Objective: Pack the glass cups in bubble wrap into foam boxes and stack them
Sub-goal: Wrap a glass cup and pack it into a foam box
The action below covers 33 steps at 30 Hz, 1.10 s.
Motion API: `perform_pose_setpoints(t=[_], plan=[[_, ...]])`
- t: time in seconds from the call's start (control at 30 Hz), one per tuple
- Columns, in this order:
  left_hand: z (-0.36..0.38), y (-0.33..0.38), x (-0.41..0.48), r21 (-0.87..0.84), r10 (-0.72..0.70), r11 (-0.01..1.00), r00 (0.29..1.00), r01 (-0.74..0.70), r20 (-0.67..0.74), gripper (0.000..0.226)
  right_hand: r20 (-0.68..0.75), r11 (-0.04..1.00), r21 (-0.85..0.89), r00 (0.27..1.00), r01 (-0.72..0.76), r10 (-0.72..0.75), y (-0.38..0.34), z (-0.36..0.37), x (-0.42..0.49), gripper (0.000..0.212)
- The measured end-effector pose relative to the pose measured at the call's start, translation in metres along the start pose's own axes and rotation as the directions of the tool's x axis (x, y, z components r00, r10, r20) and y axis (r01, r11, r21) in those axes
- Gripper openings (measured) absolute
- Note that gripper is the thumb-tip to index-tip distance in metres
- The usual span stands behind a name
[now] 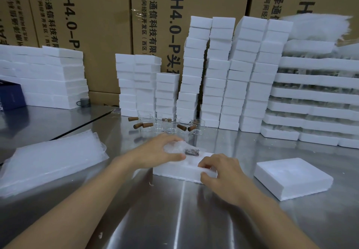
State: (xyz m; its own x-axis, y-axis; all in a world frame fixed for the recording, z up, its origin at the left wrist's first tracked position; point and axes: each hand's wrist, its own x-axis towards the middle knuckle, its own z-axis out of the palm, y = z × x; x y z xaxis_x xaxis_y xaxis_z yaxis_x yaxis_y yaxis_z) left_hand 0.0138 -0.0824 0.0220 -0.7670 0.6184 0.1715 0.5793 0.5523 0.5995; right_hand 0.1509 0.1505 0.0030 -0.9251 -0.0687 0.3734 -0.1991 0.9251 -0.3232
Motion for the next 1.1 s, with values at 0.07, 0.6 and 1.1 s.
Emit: perform_pose_setpoints(t=[0.07,0.6,1.1], plan=[[-0.001,0.002,-0.003,-0.113,0.022,0.993,1.0,-0.023,-0.009,0.067,0.0,1.0,0.019,1.0,0.005,-0.005,0.001,0.0,-0.001,0.038],[0.002,0.012,-0.006,-0.167,0.037,0.985,0.998,-0.029,0.045,0.047,-0.034,0.998,0.047,0.999,0.034,-0.032,0.005,0.005,-0.004,0.063],[-0.019,-0.011,-0.01,-0.555,-0.07,0.81,0.971,0.188,0.227,0.034,-0.022,1.0,0.023,1.0,0.011,-0.011,-0.002,0.005,-0.005,0.06]])
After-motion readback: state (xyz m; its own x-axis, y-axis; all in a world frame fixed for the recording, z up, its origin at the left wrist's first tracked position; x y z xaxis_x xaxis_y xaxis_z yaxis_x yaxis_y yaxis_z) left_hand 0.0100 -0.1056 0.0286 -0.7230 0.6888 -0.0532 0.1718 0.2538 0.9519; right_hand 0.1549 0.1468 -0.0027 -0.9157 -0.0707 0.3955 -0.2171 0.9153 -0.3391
